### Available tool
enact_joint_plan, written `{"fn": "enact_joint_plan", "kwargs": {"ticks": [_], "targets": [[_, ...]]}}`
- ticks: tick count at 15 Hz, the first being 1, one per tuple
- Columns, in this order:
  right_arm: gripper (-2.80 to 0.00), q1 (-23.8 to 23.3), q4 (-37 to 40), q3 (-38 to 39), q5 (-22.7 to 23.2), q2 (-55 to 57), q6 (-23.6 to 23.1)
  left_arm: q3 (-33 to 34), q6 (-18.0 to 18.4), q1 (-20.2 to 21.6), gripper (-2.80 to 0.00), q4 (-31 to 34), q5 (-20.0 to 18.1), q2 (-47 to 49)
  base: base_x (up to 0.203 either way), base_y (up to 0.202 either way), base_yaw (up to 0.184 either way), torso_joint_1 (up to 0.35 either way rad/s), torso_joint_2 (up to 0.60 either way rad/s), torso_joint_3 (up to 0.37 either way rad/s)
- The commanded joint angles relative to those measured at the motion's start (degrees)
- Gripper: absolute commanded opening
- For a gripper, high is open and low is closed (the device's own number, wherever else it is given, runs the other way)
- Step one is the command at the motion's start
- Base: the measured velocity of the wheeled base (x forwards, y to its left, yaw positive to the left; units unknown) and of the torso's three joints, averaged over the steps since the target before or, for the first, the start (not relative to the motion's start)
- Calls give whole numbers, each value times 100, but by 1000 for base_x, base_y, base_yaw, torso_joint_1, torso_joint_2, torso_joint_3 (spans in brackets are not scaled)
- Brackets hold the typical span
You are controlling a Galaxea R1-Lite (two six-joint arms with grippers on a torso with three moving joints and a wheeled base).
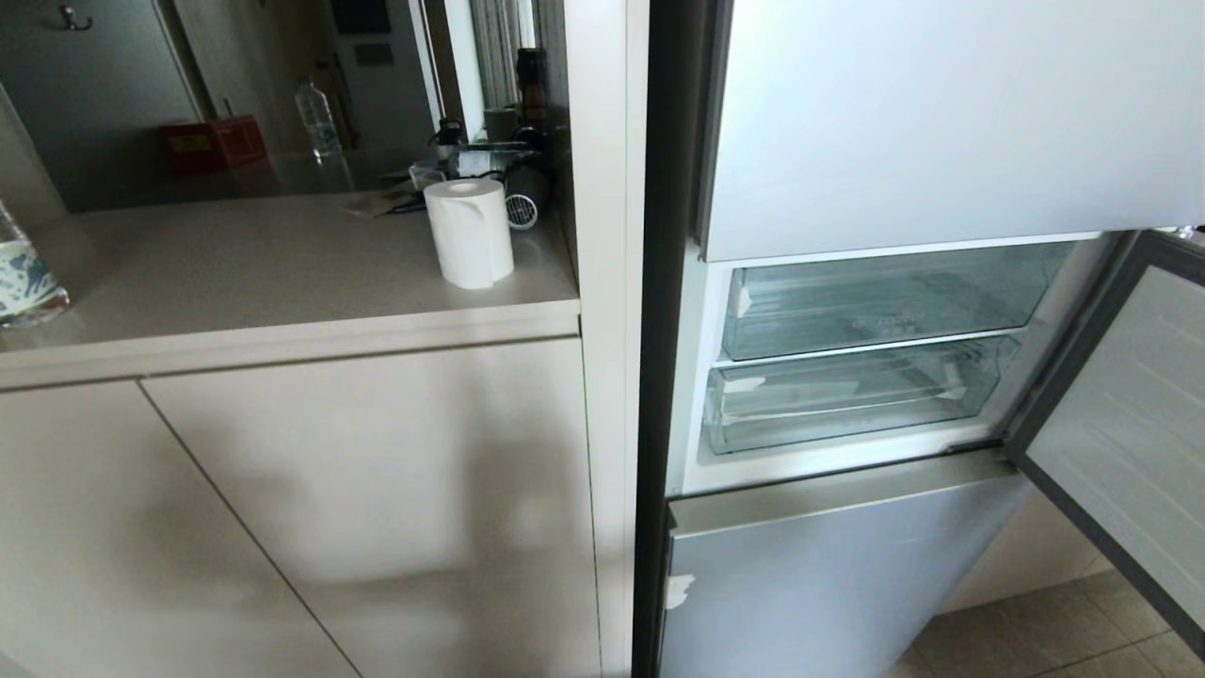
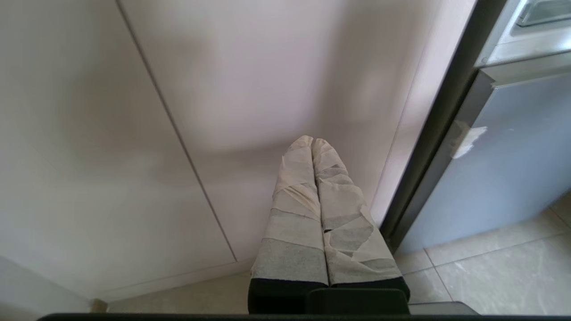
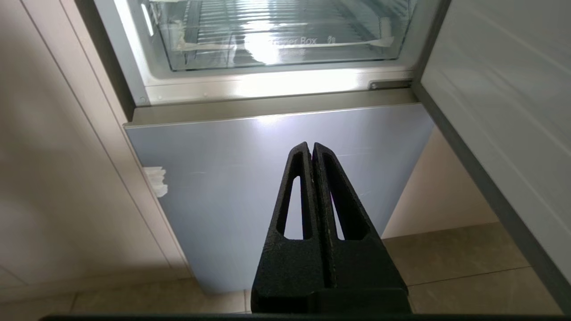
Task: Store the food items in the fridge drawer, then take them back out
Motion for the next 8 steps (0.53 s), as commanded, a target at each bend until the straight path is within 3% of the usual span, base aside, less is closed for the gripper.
{"fn": "enact_joint_plan", "kwargs": {"ticks": [1,8], "targets": [[-280,6,2,0,1,6,-6,0,1,6,-280,5,2,9,0,0,0,0,0,0],[-280,6,2,0,-7,7,29,0,1,6,-280,5,2,9,0,0,0,0,0,0]]}}
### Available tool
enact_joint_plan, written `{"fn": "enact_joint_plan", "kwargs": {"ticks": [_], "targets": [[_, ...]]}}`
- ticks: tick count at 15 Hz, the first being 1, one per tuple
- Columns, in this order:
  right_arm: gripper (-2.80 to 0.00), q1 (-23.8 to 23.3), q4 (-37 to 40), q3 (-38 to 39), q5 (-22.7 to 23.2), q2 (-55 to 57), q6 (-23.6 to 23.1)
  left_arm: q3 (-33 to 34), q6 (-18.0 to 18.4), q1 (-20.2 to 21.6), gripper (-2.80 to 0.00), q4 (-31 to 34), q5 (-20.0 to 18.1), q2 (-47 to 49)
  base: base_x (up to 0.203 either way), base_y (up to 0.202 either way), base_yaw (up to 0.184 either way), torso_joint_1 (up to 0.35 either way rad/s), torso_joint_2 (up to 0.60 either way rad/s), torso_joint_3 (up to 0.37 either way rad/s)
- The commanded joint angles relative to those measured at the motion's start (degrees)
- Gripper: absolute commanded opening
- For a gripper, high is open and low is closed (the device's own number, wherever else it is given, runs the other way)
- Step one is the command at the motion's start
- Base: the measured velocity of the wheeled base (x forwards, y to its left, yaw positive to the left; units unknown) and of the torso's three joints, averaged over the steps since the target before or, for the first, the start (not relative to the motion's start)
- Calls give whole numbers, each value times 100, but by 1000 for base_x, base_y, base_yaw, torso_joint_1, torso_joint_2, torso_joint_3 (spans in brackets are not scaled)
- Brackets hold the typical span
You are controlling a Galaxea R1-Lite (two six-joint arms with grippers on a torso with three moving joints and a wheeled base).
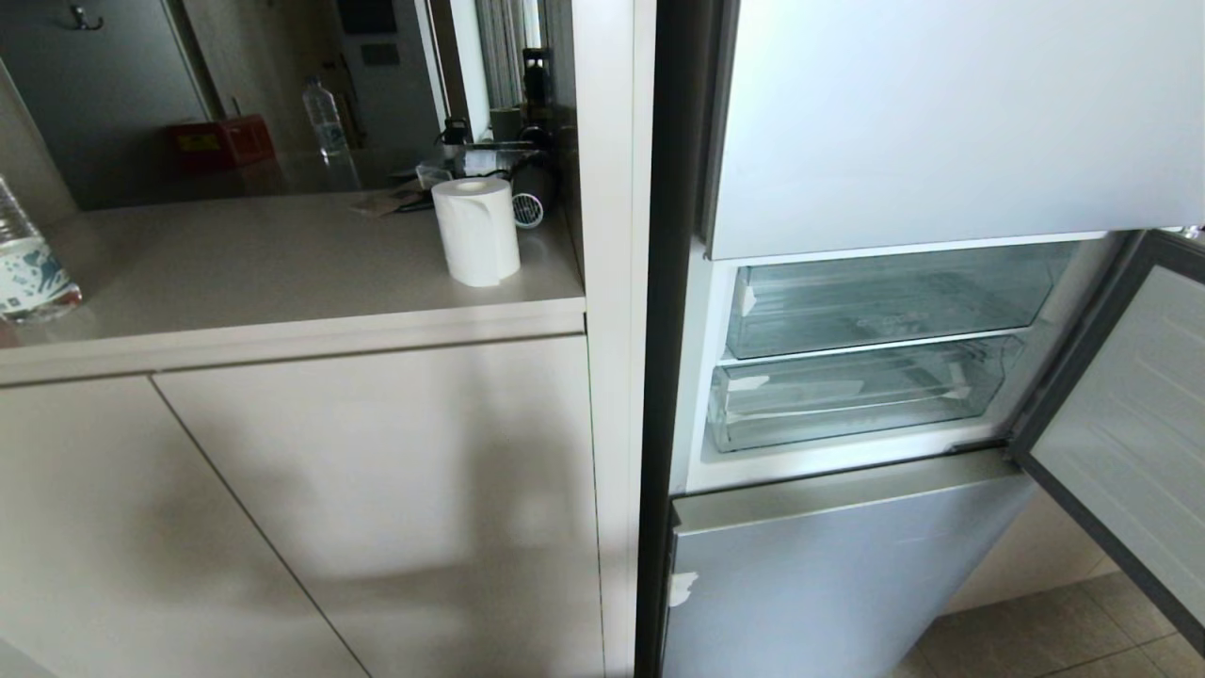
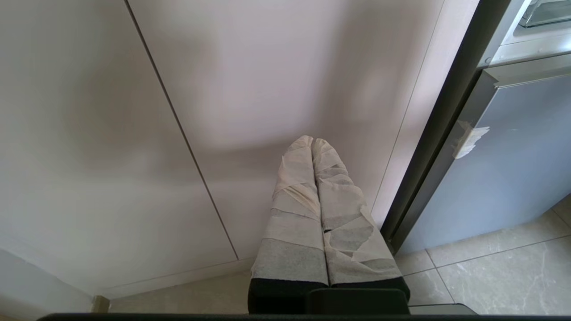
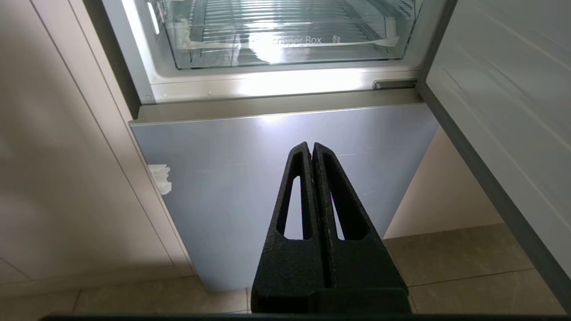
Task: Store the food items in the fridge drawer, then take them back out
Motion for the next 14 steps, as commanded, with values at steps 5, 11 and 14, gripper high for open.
{"fn": "enact_joint_plan", "kwargs": {"ticks": [5,11,14], "targets": [[-280,-10,1,0,-4,7,27,0,1,2,-280,5,2,9,0,0,0,0,0,0],[-280,-6,8,-9,-4,-1,18,0,1,2,-280,5,2,9,0,0,0,0,0,0],[-280,-10,10,-9,-4,-1,9,0,1,2,-280,5,2,9,0,0,0,0,0,0]]}}
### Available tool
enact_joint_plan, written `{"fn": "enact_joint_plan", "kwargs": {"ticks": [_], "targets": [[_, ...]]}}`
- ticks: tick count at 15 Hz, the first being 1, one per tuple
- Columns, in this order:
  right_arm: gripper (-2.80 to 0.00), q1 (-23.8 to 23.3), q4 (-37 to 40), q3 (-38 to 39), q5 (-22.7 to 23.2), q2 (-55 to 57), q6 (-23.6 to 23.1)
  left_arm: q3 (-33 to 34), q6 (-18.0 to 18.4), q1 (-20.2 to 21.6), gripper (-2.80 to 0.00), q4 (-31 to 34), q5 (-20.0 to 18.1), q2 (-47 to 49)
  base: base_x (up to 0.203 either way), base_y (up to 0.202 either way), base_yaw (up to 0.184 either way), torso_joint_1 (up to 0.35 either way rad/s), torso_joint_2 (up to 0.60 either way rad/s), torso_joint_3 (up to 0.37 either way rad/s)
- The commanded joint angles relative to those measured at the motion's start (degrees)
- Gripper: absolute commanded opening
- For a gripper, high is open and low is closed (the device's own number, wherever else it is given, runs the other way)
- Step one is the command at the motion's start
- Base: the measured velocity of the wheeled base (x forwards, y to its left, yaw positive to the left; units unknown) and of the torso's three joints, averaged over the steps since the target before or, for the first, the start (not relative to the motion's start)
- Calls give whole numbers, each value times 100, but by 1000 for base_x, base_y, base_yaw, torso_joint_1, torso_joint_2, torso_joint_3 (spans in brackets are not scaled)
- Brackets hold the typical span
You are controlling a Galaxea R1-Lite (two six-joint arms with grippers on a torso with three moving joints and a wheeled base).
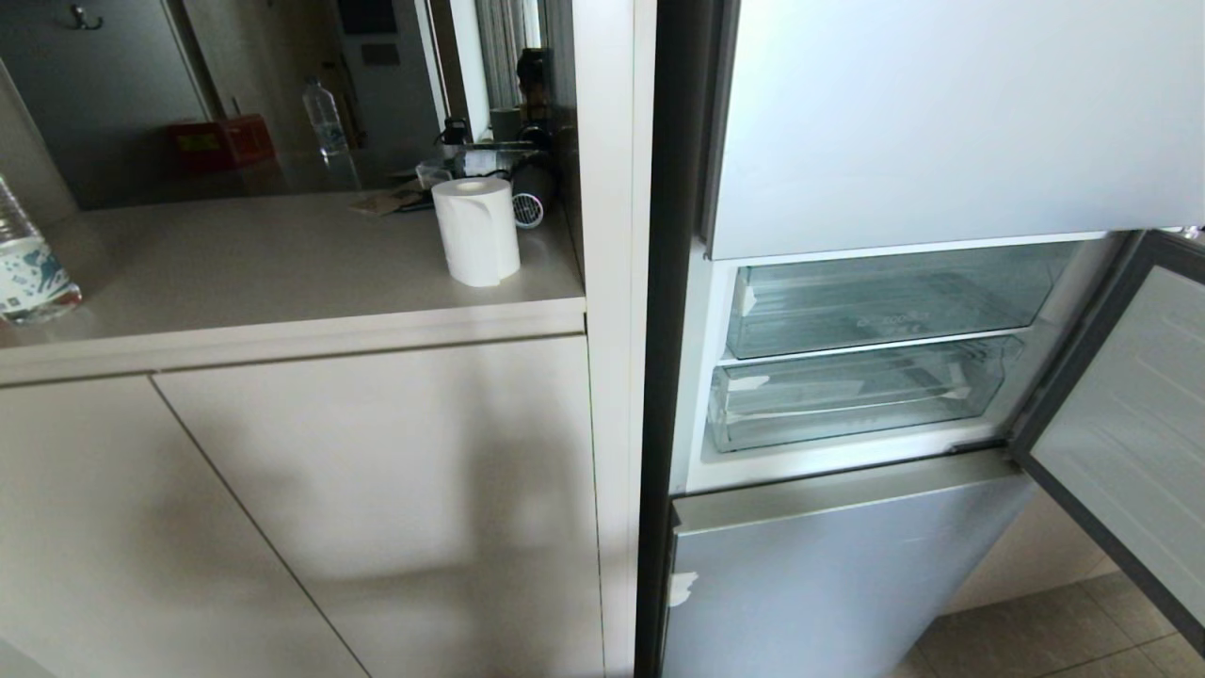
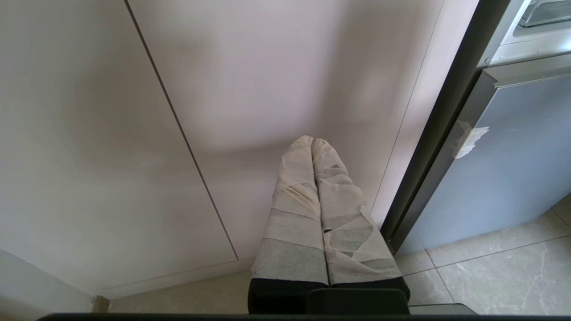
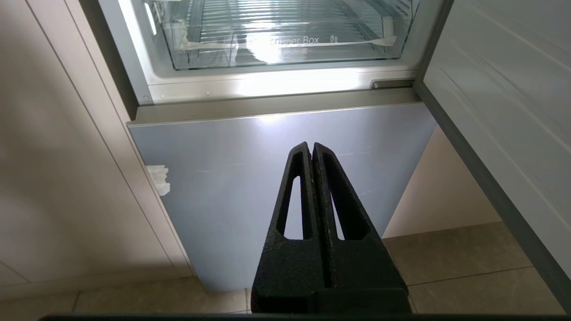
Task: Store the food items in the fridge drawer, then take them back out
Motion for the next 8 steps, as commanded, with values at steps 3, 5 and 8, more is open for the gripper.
{"fn": "enact_joint_plan", "kwargs": {"ticks": [3,5,8], "targets": [[-280,2,43,-399,29,199,-7,0,1,2,-280,5,2,9,0,0,0,0,0,0],[-280,9,58,-932,48,1078,99,0,1,2,-280,5,2,9,0,0,0,0,0,0],[-280,34,-165,-1645,353,3414,423,0,1,2,-280,5,2,9,0,0,0,0,0,0]]}}
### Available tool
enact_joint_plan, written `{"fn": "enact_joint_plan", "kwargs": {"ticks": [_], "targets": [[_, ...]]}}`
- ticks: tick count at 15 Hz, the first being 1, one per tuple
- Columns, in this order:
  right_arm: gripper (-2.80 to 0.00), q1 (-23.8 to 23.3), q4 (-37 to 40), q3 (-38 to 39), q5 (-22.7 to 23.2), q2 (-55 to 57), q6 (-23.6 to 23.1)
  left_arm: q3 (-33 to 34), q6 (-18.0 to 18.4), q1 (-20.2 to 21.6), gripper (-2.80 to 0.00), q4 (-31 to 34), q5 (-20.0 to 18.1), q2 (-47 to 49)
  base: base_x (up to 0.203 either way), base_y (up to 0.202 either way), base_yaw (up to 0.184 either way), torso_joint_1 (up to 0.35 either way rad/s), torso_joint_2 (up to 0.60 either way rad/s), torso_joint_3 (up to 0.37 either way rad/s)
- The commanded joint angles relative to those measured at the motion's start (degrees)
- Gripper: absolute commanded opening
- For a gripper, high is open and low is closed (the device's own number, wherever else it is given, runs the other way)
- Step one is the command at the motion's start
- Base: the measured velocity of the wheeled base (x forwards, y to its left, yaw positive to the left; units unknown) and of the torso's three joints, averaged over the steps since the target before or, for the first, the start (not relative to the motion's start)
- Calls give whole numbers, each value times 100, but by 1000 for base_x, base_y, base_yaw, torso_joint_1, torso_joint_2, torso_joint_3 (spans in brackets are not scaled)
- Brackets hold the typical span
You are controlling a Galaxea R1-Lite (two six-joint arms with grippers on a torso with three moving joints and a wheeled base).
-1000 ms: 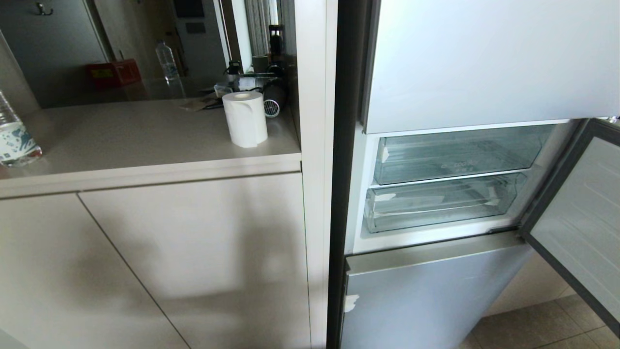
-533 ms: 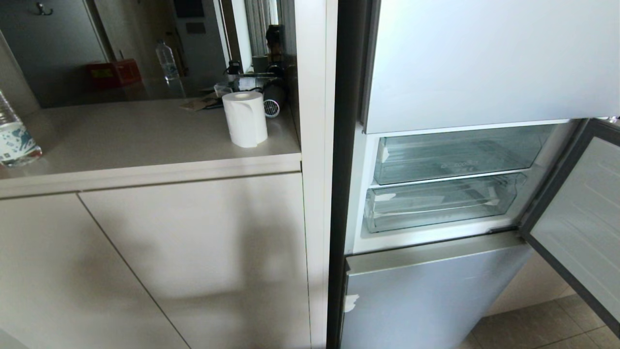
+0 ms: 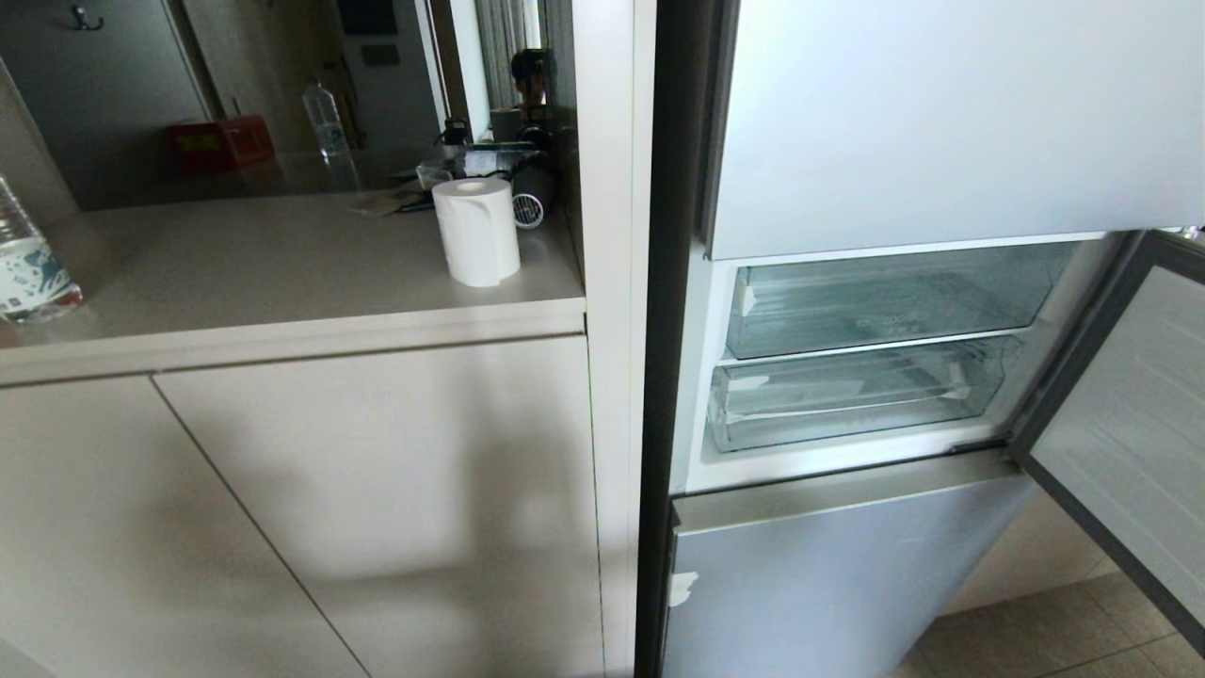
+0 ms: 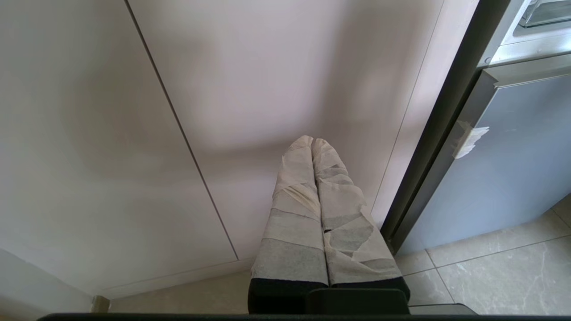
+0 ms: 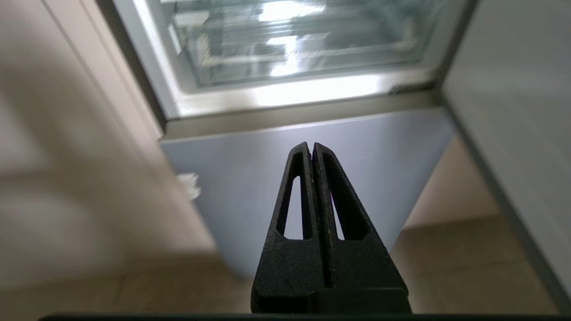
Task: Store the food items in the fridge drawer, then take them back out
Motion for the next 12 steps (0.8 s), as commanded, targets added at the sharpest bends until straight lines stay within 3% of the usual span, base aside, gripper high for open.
{"fn": "enact_joint_plan", "kwargs": {"ticks": [1,4,8,10,12], "targets": [[-280,20,-363,-487,335,2491,152,0,1,2,-280,5,2,9,0,0,0,0,0,0],[-280,192,-1582,-773,779,5064,195,0,1,2,-280,5,2,9,0,0,0,0,0,0],[-280,601,-4425,-840,853,7952,62,0,1,2,-280,5,2,9,0,0,0,0,0,0],[-280,971,-5825,-812,812,8839,14,0,1,2,-280,5,2,9,0,0,0,0,0,0],[-280,1489,-6509,-851,735,9209,-16,0,1,2,-280,5,2,9,0,0,0,0,0,0]]}}
